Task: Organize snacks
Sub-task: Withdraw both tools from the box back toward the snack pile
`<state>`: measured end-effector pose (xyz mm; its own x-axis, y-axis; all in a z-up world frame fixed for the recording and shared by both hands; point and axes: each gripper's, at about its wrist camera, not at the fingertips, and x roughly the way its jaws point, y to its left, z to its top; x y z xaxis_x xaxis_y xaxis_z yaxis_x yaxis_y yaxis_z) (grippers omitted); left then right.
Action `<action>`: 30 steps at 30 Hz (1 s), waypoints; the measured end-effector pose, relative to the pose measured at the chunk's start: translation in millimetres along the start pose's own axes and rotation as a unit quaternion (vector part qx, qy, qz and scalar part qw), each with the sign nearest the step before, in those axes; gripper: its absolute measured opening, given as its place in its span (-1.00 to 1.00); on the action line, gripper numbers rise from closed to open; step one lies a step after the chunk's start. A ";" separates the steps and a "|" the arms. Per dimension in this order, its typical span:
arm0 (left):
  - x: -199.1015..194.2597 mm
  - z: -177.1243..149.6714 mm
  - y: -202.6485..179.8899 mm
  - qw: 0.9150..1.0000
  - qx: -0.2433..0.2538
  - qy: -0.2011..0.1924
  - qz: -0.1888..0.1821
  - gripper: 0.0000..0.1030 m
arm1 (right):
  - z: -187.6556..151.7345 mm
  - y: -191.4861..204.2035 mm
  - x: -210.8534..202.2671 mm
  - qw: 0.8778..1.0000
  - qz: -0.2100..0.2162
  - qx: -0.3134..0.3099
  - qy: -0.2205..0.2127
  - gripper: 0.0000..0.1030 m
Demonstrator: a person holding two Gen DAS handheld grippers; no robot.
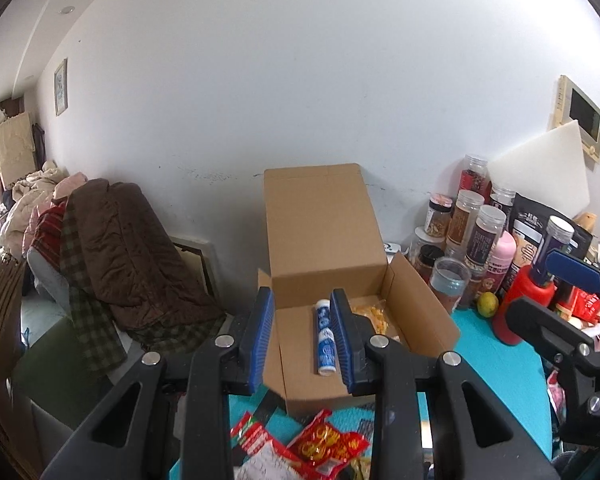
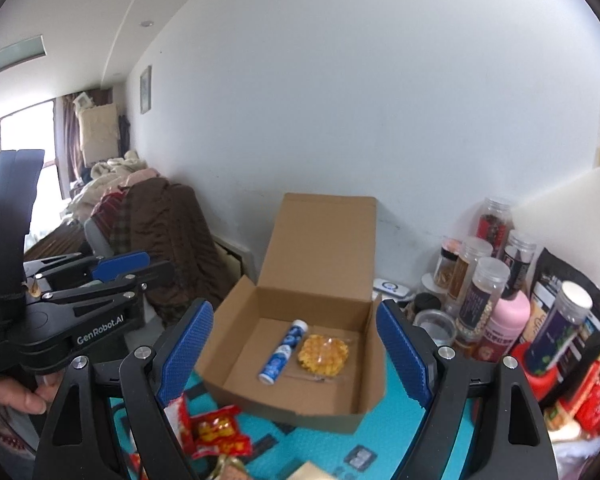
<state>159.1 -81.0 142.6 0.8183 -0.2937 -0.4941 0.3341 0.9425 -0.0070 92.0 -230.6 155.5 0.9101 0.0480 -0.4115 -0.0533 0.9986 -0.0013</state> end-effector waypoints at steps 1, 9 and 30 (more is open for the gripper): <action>-2.8 -3.0 0.8 1.000 0.000 0.001 -0.002 -0.43 | -3.5 2.7 -4.9 1.000 0.000 0.000 -0.001 0.65; -32.3 -35.7 5.7 1.000 0.009 -0.015 -0.003 0.49 | -29.5 16.1 -30.3 1.000 0.006 0.004 0.000 0.65; -51.6 -134.7 14.7 0.996 0.024 0.062 -0.062 0.50 | -129.4 40.6 -47.6 0.997 0.027 0.053 0.054 0.71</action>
<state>58.7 -30.5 50.9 0.7064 -0.3824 -0.5957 0.4527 0.8910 -0.0352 -6.6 -195.2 57.1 0.8573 0.1048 -0.5041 -0.0523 0.9917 0.1171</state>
